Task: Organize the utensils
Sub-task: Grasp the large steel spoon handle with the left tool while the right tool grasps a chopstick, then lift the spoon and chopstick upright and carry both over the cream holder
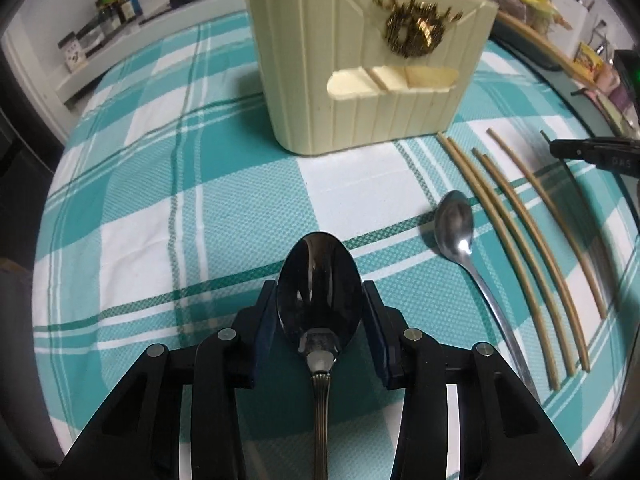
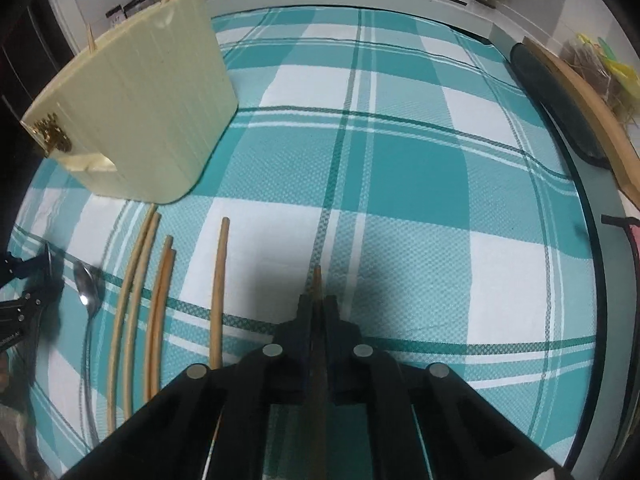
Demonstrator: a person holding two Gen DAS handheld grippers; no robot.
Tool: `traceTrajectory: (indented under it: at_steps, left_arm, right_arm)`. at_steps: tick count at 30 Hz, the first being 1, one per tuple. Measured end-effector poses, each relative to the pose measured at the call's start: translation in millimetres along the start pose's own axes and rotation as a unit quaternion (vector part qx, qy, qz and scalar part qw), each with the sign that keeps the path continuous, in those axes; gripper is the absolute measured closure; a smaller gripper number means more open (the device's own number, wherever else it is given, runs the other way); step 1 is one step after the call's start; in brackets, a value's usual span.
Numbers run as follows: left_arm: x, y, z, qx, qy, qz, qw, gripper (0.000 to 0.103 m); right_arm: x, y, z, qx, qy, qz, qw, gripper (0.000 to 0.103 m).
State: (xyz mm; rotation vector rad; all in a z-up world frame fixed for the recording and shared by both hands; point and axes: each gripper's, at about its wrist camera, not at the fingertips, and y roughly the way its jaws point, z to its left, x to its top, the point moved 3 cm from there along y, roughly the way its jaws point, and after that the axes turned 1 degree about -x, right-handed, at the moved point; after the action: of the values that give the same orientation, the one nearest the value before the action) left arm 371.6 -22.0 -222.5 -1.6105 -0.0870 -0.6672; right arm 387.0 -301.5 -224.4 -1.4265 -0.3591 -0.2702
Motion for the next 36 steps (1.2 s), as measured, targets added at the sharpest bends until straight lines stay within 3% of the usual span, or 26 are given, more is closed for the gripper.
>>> traceTrajectory:
  at_steps: [3,7,14,21,24,27,31,34,36]
  left_arm:
    - [-10.3,-34.8,6.0,-0.014,-0.015,-0.039,0.999,0.061]
    - [-21.7,-92.2,15.5,-0.033,-0.032,-0.099,0.994,0.061]
    - [-24.7,-156.9,32.6,-0.058,-0.061,-0.166,0.9825,0.061]
    - [-3.6,-203.5,46.1,-0.083,-0.082,-0.211,0.9704,0.061]
    - [20.4,-222.9,53.0,-0.104,-0.091,-0.224,0.9648,0.062]
    - [51.9,-246.3,56.9,-0.097,-0.093,-0.253,0.9581,0.062]
    - [109.1,-272.0,59.3,-0.097,-0.102,-0.31,0.9402,0.061]
    - [148.0,-268.9,56.0,-0.085,-0.115,-0.344,0.9281,0.061]
    - [168.8,-252.8,52.6,-0.074,-0.125,-0.35,0.9255,0.061]
  right_arm:
    - [-10.6,-48.9,6.4,0.044,-0.002,-0.067,0.997,0.097]
    - [-24.2,-113.5,18.7,0.066,-0.023,-0.133,0.989,0.097]
    - [-38.8,-187.9,30.5,0.062,-0.052,-0.214,0.973,0.097]
    - [-18.4,-224.5,44.7,0.054,-0.058,-0.29,0.954,0.097]
    - [2.9,-233.7,50.2,0.058,-0.057,-0.308,0.948,0.097]
    - [31.5,-246.1,57.5,0.06,-0.062,-0.329,0.941,0.097]
    - [74.8,-264.4,72.5,0.062,-0.071,-0.357,0.929,0.097]
    - [103.1,-270.4,85.1,0.052,-0.08,-0.384,0.918,0.097]
    - [118.7,-264.3,90.0,0.056,-0.074,-0.392,0.915,0.097]
